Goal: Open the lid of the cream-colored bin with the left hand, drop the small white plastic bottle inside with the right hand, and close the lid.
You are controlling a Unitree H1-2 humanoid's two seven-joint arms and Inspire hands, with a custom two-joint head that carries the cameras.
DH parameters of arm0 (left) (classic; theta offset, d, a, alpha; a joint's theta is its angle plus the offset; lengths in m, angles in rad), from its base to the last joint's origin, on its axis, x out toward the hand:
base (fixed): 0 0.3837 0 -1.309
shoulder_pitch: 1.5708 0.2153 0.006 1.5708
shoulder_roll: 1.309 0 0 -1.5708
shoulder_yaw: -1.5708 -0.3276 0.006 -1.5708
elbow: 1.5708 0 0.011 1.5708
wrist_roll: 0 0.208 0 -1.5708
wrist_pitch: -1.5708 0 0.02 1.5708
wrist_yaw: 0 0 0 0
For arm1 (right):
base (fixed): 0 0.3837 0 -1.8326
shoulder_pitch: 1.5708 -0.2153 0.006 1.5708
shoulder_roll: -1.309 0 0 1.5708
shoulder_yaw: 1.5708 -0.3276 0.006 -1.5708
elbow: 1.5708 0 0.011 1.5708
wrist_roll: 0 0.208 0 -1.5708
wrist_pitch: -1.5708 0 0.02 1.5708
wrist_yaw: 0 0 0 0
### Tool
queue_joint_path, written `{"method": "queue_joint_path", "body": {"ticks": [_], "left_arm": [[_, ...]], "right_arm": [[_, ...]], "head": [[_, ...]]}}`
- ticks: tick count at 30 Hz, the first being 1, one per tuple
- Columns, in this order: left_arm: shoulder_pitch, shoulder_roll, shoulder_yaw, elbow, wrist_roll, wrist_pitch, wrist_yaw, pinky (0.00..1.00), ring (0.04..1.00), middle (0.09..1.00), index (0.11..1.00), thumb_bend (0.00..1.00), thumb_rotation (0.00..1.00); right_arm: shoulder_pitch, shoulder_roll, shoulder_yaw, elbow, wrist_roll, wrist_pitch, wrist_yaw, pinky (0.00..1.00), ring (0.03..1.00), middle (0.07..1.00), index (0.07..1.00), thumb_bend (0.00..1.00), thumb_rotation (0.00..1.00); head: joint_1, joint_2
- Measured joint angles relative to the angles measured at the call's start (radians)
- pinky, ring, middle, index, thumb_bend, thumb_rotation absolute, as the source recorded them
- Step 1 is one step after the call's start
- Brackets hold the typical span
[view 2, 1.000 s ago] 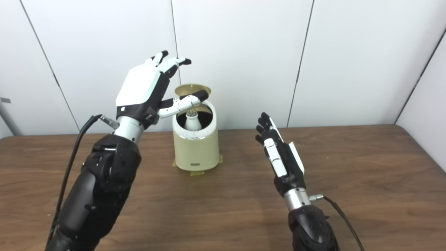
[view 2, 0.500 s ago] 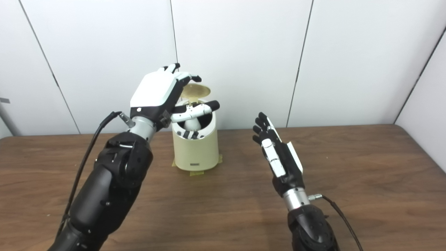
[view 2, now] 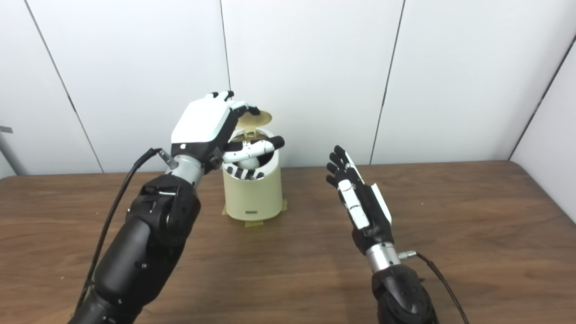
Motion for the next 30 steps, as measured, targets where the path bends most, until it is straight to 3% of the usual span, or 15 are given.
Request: {"method": "queue_joint_path", "body": {"ticks": [11,20,30], "left_arm": [[0.014,-0.003,0.031,0.000,-0.078,-0.041,0.026,1.00,0.970,0.817,0.782,0.79,0.91],[0.018,-0.002,0.027,0.000,-0.081,-0.059,0.042,1.00,0.983,0.835,0.856,0.80,0.90],[0.019,-0.003,0.028,0.000,-0.099,-0.066,0.055,1.00,0.819,0.797,0.858,0.77,0.90]], "right_arm": [[0.000,0.001,0.000,0.000,-0.002,0.000,0.000,0.92,0.949,0.969,0.969,0.23,0.83],[0.000,0.002,0.001,0.002,-0.003,-0.001,0.000,0.92,0.947,0.968,0.969,0.25,0.84],[0.000,0.003,0.001,0.002,-0.004,-0.001,0.000,0.91,0.943,0.962,0.964,0.25,0.83]], "head": [[-0.002,-0.003],[-0.005,-0.005],[-0.003,-0.002]]}}
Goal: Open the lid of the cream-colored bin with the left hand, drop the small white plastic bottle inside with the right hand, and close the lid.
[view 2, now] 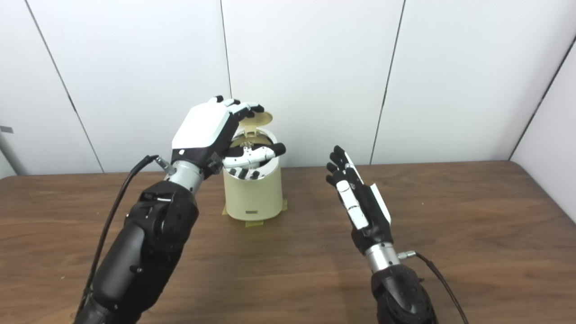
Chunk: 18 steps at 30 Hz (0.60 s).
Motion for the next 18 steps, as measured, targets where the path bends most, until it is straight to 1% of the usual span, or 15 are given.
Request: {"method": "queue_joint_path", "body": {"ticks": [6,12,17,18], "left_arm": [[0.004,0.001,-0.002,0.000,-0.018,-0.006,-0.019,1.00,0.750,0.823,0.873,0.79,0.90],[0.029,0.003,-0.001,0.005,-0.025,-0.006,-0.022,1.00,0.753,0.823,0.876,0.80,0.89],[0.033,0.003,0.005,0.008,-0.042,-0.006,-0.021,1.00,0.737,0.807,0.849,0.80,0.88],[0.033,0.002,0.005,0.008,-0.044,-0.008,-0.015,1.00,0.729,0.792,0.828,0.80,0.86]], "right_arm": [[0.000,0.000,0.000,0.000,0.000,-0.001,0.001,0.92,0.947,0.967,0.968,0.25,0.83],[0.000,0.001,0.000,0.000,0.000,-0.001,0.000,0.92,0.950,0.972,0.973,0.25,0.82],[0.000,0.002,0.000,0.000,0.000,-0.001,0.000,0.93,0.953,0.975,0.976,0.25,0.82],[0.000,0.002,0.000,0.000,0.000,-0.001,0.001,0.92,0.953,0.975,0.976,0.24,0.82]], "head": [[-0.002,0.002],[-0.002,0.005],[-0.002,0.005],[-0.002,0.003]]}}
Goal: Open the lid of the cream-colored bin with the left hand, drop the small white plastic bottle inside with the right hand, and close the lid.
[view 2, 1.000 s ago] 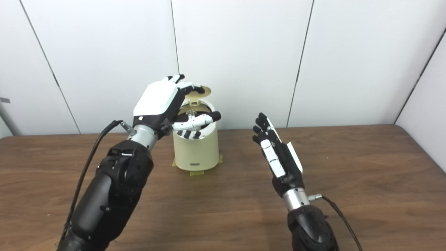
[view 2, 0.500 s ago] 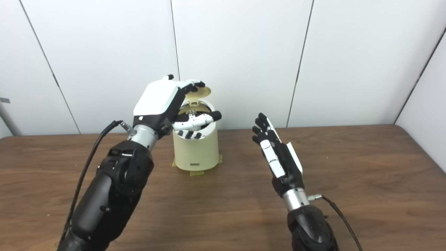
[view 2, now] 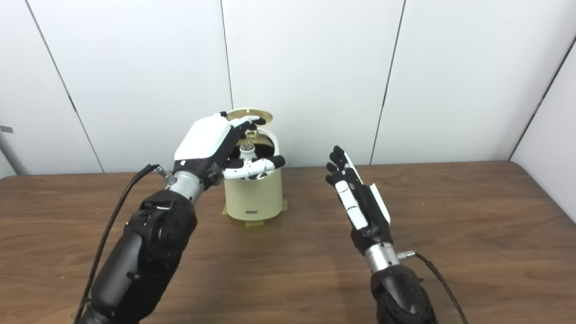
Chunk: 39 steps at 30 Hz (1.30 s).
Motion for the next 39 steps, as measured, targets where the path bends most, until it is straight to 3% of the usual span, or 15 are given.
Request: {"method": "queue_joint_path", "body": {"ticks": [2,5,7,10,12,15,21,28,33,39], "left_arm": [[0.003,-0.005,0.005,0.003,-0.005,-0.017,0.036,0.95,0.712,0.749,0.773,0.80,0.80],[0.012,-0.022,0.023,0.020,-0.005,-0.069,0.161,0.72,0.700,0.713,0.716,0.80,0.69],[0.019,-0.030,0.028,0.034,-0.005,-0.111,0.247,0.65,0.696,0.707,0.703,0.79,0.65],[0.024,-0.039,0.030,0.063,-0.002,-0.152,0.335,0.63,0.740,0.754,0.724,0.78,0.63],[0.023,-0.039,0.030,0.072,0.000,-0.167,0.360,0.68,0.797,0.801,0.751,0.78,0.62],[0.023,-0.037,0.030,0.073,0.001,-0.173,0.360,0.79,0.888,0.861,0.810,0.77,0.63],[0.021,-0.034,0.031,0.073,0.003,-0.166,0.342,0.86,0.931,0.893,0.859,0.78,0.67],[-0.005,-0.023,0.018,0.097,0.034,-0.116,0.266,0.99,0.990,0.943,0.910,0.78,0.74],[-0.045,-0.021,0.010,0.146,0.046,-0.059,0.196,1.00,0.996,0.950,0.908,0.80,0.76],[-0.076,-0.012,-0.008,0.220,0.049,-0.038,0.163,1.00,0.989,0.936,0.905,0.84,0.78]], "right_arm": [[0.000,0.000,0.000,0.000,0.000,0.000,0.000,0.92,0.952,0.974,0.976,0.25,0.82],[0.000,0.000,0.000,0.001,0.000,0.000,0.000,0.93,0.953,0.975,0.976,0.25,0.82],[0.000,0.000,0.000,0.005,0.001,0.000,0.000,0.93,0.955,0.977,0.978,0.25,0.81],[0.000,0.000,0.000,0.007,0.000,0.000,0.000,0.93,0.952,0.973,0.974,0.25,0.81],[0.000,0.000,0.000,0.008,-0.001,-0.001,0.000,0.93,0.949,0.971,0.973,0.25,0.81],[-0.001,0.001,0.000,0.012,-0.004,-0.003,0.000,0.93,0.950,0.971,0.973,0.26,0.81],[-0.001,0.005,0.000,0.021,-0.006,-0.004,0.000,0.93,0.953,0.973,0.977,0.25,0.82],[-0.004,0.007,-0.001,0.029,-0.005,-0.007,0.000,0.93,0.949,0.968,0.972,0.26,0.80],[-0.005,0.008,0.000,0.034,-0.004,-0.007,0.000,0.92,0.948,0.969,0.973,0.26,0.81],[-0.005,0.010,0.000,0.030,-0.007,-0.007,-0.001,0.93,0.954,0.975,0.979,0.25,0.82]], "head": [[0.002,0.000],[0.000,0.000],[0.000,0.000],[0.002,-0.002],[0.002,-0.002],[0.002,-0.003],[-0.002,-0.003],[0.000,-0.005],[-0.003,-0.006],[-0.005,-0.003]]}}
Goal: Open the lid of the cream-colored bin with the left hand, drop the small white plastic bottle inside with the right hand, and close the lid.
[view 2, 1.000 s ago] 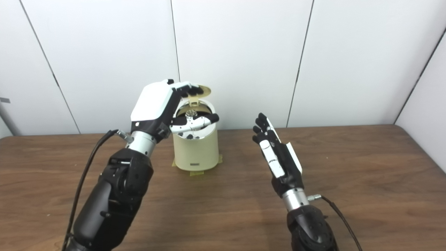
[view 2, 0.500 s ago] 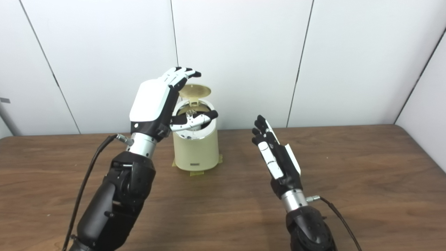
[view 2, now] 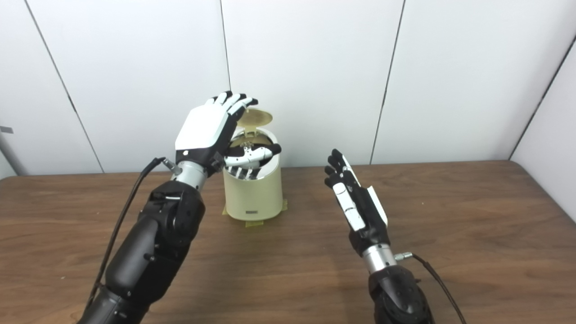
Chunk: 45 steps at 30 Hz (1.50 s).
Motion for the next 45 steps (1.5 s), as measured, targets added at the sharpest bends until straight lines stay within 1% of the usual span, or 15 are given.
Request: {"method": "queue_joint_path", "body": {"ticks": [6,19,22,25,28,30,31,33,36,41,45], "left_arm": [[-0.046,0.008,-0.003,0.052,0.000,0.003,0.008,1.00,0.973,0.919,0.887,0.87,0.79],[-0.046,0.013,-0.018,0.049,0.000,0.019,0.010,1.00,0.966,0.907,0.877,0.88,0.80],[-0.042,0.013,-0.022,0.040,0.000,0.020,0.010,1.00,0.962,0.902,0.873,0.88,0.81],[-0.038,0.014,-0.024,0.035,0.000,0.020,0.010,1.00,0.951,0.892,0.863,0.88,0.81],[-0.033,0.014,-0.025,0.028,0.000,0.020,0.016,1.00,0.917,0.851,0.824,0.87,0.79],[-0.022,0.014,-0.026,0.019,0.001,0.019,0.029,1.00,0.882,0.807,0.779,0.87,0.77],[-0.015,0.014,-0.027,0.019,0.001,0.018,0.035,1.00,0.876,0.799,0.772,0.87,0.77],[-0.001,0.014,-0.027,0.019,0.002,0.017,0.046,1.00,0.854,0.753,0.727,0.86,0.76],[0.012,0.014,-0.030,0.019,0.014,0.015,0.072,1.00,0.842,0.724,0.697,0.86,0.76],[0.022,0.014,-0.035,0.019,0.020,0.009,0.110,1.00,0.830,0.704,0.677,0.86,0.77],[0.031,0.015,-0.044,0.019,0.022,-0.006,0.123,1.00,0.833,0.708,0.682,0.86,0.77]], "right_arm": [[0.000,0.002,0.000,-0.001,0.000,0.000,0.000,0.93,0.953,0.975,0.979,0.25,0.81],[0.000,0.006,0.000,-0.005,-0.004,0.002,-0.001,0.93,0.953,0.973,0.974,0.24,0.82],[0.000,0.008,0.000,-0.005,-0.004,0.002,-0.001,0.93,0.952,0.970,0.972,0.24,0.80],[0.000,0.010,0.000,-0.005,-0.005,0.002,-0.001,0.93,0.954,0.973,0.976,0.24,0.81],[0.000,0.010,0.000,-0.005,-0.005,0.002,-0.001,0.94,0.954,0.973,0.977,0.24,0.81],[0.000,0.010,0.000,-0.005,-0.005,0.002,-0.001,0.93,0.949,0.969,0.973,0.24,0.81],[0.000,0.010,0.000,-0.005,-0.005,0.003,-0.001,0.93,0.948,0.968,0.972,0.24,0.81],[0.000,0.011,0.000,-0.007,-0.005,0.003,-0.001,0.93,0.952,0.973,0.976,0.24,0.81],[0.000,0.011,0.000,-0.011,-0.005,0.002,-0.001,0.93,0.949,0.972,0.977,0.24,0.81],[0.000,0.011,0.000,-0.010,-0.006,0.002,-0.001,0.93,0.950,0.971,0.975,0.25,0.80],[0.000,0.011,0.000,-0.011,-0.005,0.002,-0.001,0.93,0.945,0.968,0.971,0.25,0.78]], "head": [[-0.002,0.002],[-0.002,0.000],[0.000,0.000],[0.000,0.000],[0.000,0.000],[0.000,0.002],[0.000,0.002],[0.000,0.003],[-0.002,0.003],[-0.002,0.006],[-0.002,0.008]]}}
